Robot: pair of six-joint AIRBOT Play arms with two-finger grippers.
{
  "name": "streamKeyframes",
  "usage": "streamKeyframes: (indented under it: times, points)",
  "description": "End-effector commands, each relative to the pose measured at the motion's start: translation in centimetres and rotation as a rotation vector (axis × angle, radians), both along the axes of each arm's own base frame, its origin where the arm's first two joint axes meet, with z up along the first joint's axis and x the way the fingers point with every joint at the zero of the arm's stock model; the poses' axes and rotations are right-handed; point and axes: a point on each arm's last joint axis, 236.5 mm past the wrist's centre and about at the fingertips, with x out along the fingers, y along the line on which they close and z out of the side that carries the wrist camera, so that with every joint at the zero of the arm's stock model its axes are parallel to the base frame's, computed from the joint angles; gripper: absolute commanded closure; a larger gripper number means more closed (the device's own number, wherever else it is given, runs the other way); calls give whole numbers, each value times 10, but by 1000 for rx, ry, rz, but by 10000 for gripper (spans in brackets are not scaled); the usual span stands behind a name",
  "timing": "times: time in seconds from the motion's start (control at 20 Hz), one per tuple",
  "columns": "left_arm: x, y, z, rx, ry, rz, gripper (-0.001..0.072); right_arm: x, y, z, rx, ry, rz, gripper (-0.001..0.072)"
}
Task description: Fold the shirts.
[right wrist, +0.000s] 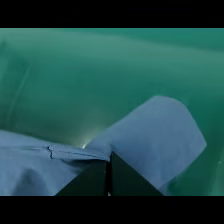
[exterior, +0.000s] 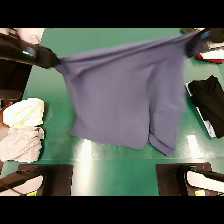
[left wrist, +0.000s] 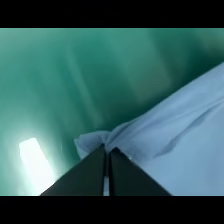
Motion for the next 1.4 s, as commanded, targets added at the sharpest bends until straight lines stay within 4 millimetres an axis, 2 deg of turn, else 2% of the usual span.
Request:
streamKeyframes:
  times: [0.0, 0.1, 0.15, 0.2, 0.25, 0.3, 0.35, 0.4, 0.5, 0.6, 0.7, 0.8, 0.95, 1.1, 1.2, 1.35]
  points:
    - [42, 2, -94, 8, 143, 44, 684, 51, 32, -103, 20, 133, 16, 692]
    - [65, 19, -117, -31, 163, 147, 684, 75, 40, -127, 27, 136, 13, 691]
    - [72, 29, -121, -55, 169, 191, 683, 83, 45, -133, 26, 136, 19, 690]
    - [77, 38, -120, -78, 164, 219, 635, 90, 45, -135, 28, 130, 18, 686]
    - [80, 48, -116, -107, 159, 246, 298, 96, 46, -132, 29, 120, 19, 598]
    - [81, 56, -112, -138, 163, 268, 118, 100, 47, -128, 32, 108, 23, 331]
    - [80, 66, -108, -164, 177, 287, 162, 100, 47, -121, 34, 103, 28, 210]
    - [77, 76, -104, -179, 194, 300, 163, 97, 43, -113, 30, 110, 34, 214]
    - [61, 93, -99, -211, 267, 307, 163, 75, 38, -103, 13, 175, 70, 338]
    - [32, 101, -104, -215, 371, 255, 164, 43, 34, -103, -7, 268, 112, 357]
    - [6, 103, -118, -211, 461, 237, 164, 12, 35, -107, -27, 327, 154, 421]
    - [-20, 98, -141, -213, 510, 238, 164, -17, 38, -112, -28, 369, 168, 421]
    - [-77, 88, -185, -205, 607, 226, 164, -59, 45, -119, -1, 412, 186, 422]
    - [-127, 78, -221, -207, 700, 211, 163, -84, 50, -119, 28, 397, 179, 423]
    - [-145, 75, -241, -208, 741, 215, 164, -95, 49, -119, 32, 370, 162, 423]
    - [-146, 77, -258, -203, 726, 247, 164, -109, 45, -119, 38, 337, 135, 423]
